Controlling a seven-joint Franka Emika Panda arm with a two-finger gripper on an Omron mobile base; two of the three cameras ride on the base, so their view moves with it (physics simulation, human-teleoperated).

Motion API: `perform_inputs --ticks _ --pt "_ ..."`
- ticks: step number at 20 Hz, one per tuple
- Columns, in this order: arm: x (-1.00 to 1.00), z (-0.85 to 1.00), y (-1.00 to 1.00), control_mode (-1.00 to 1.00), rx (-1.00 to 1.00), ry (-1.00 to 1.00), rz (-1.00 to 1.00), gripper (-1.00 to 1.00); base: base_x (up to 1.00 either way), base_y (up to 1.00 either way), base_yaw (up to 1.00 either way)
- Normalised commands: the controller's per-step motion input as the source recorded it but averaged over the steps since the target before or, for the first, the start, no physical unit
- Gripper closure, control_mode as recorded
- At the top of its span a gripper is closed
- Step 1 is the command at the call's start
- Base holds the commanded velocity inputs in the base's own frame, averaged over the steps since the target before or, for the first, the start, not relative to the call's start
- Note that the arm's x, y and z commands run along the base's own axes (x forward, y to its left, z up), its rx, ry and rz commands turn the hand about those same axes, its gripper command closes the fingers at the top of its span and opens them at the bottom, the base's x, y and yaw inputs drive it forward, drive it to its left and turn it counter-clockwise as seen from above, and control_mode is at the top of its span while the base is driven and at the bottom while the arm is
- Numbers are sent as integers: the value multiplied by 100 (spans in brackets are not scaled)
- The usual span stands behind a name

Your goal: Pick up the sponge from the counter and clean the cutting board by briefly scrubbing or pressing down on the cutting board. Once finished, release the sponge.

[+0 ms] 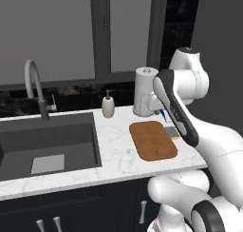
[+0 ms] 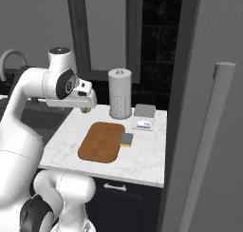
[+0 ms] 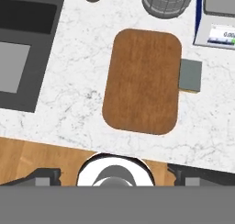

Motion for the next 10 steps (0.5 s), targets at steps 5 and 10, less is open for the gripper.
perform_inputs --ticks 5,10 --pt "4 -20 -49 -100 0 1 0 -100 0 0 0" --pt "18 -22 -55 -100 0 2 0 -100 0 0 0"
